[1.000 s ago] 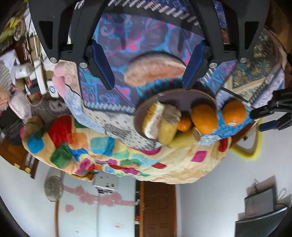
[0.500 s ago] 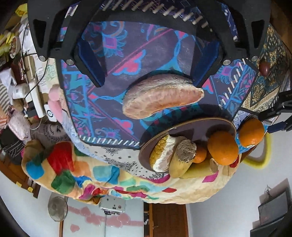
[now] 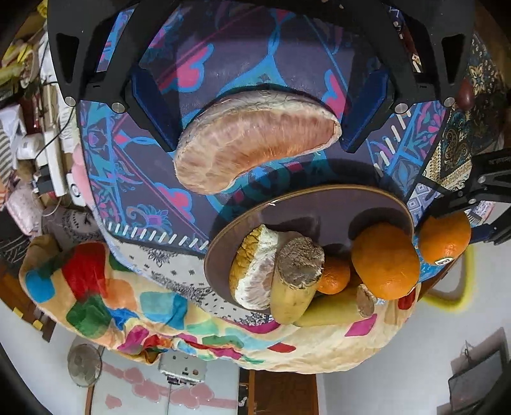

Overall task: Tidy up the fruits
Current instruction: 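Move the left tool to the Dole-sticker orange while the right tool approaches a pomelo wedge, then grasp the Dole-sticker orange with the left tool while the right tool grasps the pomelo wedge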

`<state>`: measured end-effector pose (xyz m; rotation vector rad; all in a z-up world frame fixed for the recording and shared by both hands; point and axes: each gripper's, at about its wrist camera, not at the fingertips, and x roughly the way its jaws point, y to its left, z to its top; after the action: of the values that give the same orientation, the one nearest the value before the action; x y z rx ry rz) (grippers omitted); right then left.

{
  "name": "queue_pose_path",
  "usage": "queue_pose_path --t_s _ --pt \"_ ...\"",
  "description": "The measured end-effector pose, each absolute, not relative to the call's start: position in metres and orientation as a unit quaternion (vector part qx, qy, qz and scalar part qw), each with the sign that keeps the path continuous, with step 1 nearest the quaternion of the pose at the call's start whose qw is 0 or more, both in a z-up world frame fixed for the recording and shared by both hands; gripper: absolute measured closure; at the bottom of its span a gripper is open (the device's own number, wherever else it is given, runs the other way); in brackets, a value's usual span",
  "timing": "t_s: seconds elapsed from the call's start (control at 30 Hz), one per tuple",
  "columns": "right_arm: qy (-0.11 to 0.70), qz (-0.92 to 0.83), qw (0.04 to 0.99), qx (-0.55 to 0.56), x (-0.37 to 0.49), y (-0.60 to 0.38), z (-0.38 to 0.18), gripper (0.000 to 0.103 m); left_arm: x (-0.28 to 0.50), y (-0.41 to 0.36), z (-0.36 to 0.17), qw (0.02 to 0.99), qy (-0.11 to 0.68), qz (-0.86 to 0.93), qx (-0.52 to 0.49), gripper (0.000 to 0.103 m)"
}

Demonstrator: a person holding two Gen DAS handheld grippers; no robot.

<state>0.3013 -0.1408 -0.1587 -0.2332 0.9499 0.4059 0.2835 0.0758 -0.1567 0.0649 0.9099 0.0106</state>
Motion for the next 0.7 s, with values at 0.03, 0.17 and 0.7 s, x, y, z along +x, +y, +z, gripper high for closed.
queue_pose_path --t_s 0.03,0.17,0.7 --pt "0.455 0.198 0.862 -0.104 0.302 -0.144 -0.159 0.005 0.284 0.077 -0.157 0.898 0.438 0.008 0.03 0.02" --pt "0.448 0.204 0.862 -0.118 0.294 -0.147 -0.157 0.009 0.286 0.081 -0.156 0.901 0.434 0.015 0.021 0.02" --pt "0.46 0.195 0.86 -0.11 0.276 -0.203 -0.147 0.038 0.285 0.072 -0.154 0.91 0.412 0.019 0.052 0.028"
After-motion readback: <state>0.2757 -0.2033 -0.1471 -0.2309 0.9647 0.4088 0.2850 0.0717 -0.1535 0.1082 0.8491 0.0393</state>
